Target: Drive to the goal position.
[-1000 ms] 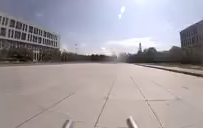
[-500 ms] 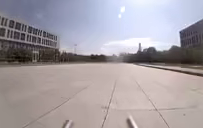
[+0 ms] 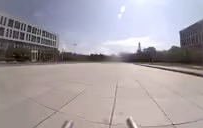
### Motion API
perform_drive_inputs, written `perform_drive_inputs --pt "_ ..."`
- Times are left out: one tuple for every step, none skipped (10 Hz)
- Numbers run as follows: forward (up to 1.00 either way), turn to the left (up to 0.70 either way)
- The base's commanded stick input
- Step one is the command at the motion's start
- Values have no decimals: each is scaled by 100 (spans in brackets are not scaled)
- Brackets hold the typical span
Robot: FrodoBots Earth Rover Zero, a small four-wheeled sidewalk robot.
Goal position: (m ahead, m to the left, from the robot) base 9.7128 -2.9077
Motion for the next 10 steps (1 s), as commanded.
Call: perform_drive_inputs --pt "70 0" --pt "70 0" --pt "70 0" --pt "70 0" --pt "70 0" --pt "70 0" --pt "70 0" --pt "70 0" --pt "70 0" --pt "70 0"
